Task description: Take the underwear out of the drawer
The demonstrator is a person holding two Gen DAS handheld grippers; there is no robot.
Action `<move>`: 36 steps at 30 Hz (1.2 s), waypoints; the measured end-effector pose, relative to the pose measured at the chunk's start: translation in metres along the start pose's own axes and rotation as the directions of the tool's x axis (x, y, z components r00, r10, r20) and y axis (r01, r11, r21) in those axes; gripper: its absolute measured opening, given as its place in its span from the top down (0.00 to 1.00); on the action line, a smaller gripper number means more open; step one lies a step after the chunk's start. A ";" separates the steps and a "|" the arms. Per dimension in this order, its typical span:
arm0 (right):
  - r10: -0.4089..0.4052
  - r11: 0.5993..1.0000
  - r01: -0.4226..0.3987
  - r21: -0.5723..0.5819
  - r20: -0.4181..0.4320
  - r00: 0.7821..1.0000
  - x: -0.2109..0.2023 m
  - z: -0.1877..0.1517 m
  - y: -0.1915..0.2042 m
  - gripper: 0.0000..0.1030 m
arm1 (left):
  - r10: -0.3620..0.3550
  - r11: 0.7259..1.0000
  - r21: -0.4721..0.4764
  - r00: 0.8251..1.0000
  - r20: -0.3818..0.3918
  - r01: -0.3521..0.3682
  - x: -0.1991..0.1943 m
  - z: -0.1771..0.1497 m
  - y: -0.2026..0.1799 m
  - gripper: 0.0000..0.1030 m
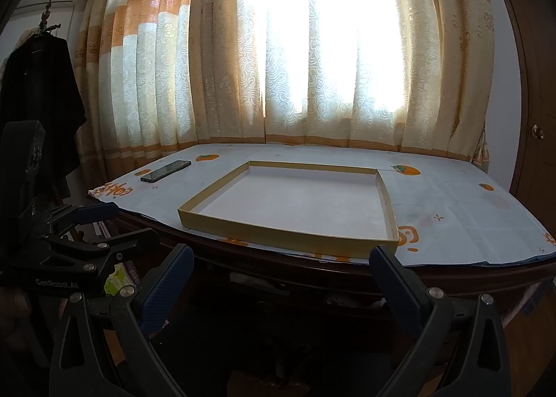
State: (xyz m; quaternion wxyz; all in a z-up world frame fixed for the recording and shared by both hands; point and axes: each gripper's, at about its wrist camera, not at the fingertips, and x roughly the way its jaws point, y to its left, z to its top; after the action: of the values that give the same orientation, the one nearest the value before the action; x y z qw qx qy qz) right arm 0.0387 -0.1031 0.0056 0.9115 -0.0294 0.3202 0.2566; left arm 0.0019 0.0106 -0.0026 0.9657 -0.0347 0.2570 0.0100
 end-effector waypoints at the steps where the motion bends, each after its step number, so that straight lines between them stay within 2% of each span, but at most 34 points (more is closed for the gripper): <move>1: 0.001 1.000 -0.001 0.001 -0.002 1.000 0.001 0.001 -0.001 0.01 | 0.000 1.000 0.000 1.000 -0.001 0.000 0.000 0.000 0.000 0.00; 9: -0.013 1.000 0.013 -0.014 0.007 1.000 0.007 -0.003 -0.003 0.01 | 0.001 1.000 -0.005 1.000 -0.008 -0.001 0.003 -0.002 0.003 0.00; 14: 0.034 0.999 -0.034 -0.014 0.041 0.999 0.014 -0.007 -0.015 0.01 | 0.004 1.000 -0.013 1.000 -0.019 -0.004 0.008 -0.004 0.005 0.00; 18: 0.045 0.999 -0.044 -0.013 0.107 0.993 0.025 -0.015 -0.030 0.01 | 0.007 0.999 -0.032 1.000 -0.026 -0.008 0.013 -0.006 0.009 0.00; 21: 0.013 0.999 -0.005 -0.045 0.161 0.987 0.035 -0.023 -0.036 0.01 | 0.020 0.999 -0.035 0.999 -0.033 -0.021 0.018 -0.009 0.012 0.00; 25: 0.013 0.996 0.005 -0.084 0.206 0.978 0.052 -0.034 -0.039 0.01 | 0.020 0.998 -0.054 0.999 -0.043 -0.022 0.024 -0.011 0.016 0.00; 36: 0.058 0.976 0.022 -0.219 0.352 0.934 0.089 -0.054 -0.038 0.01 | 0.033 0.996 -0.080 0.998 -0.056 -0.037 0.036 -0.016 0.024 0.00</move>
State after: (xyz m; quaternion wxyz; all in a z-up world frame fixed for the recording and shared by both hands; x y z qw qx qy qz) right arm 0.0858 -0.1073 -0.0948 0.9432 -0.0798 0.1197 0.2995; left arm 0.0240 0.0334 -0.0360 0.9558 -0.0697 0.2834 0.0364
